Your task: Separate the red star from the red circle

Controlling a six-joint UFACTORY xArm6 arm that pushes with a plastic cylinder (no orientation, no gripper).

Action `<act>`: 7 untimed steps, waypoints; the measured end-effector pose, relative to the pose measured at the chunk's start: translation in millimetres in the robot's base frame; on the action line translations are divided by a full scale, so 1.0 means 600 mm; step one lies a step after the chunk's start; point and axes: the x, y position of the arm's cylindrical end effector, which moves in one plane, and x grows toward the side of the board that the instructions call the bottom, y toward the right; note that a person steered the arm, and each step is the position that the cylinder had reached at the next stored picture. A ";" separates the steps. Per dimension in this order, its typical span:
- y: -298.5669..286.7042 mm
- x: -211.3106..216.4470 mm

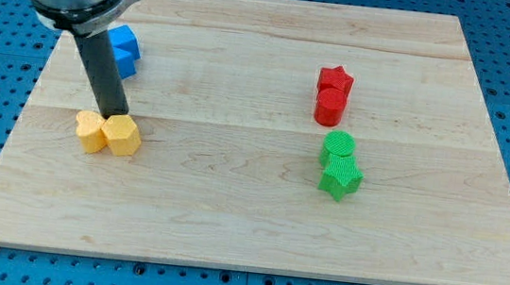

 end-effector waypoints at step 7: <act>0.187 0.082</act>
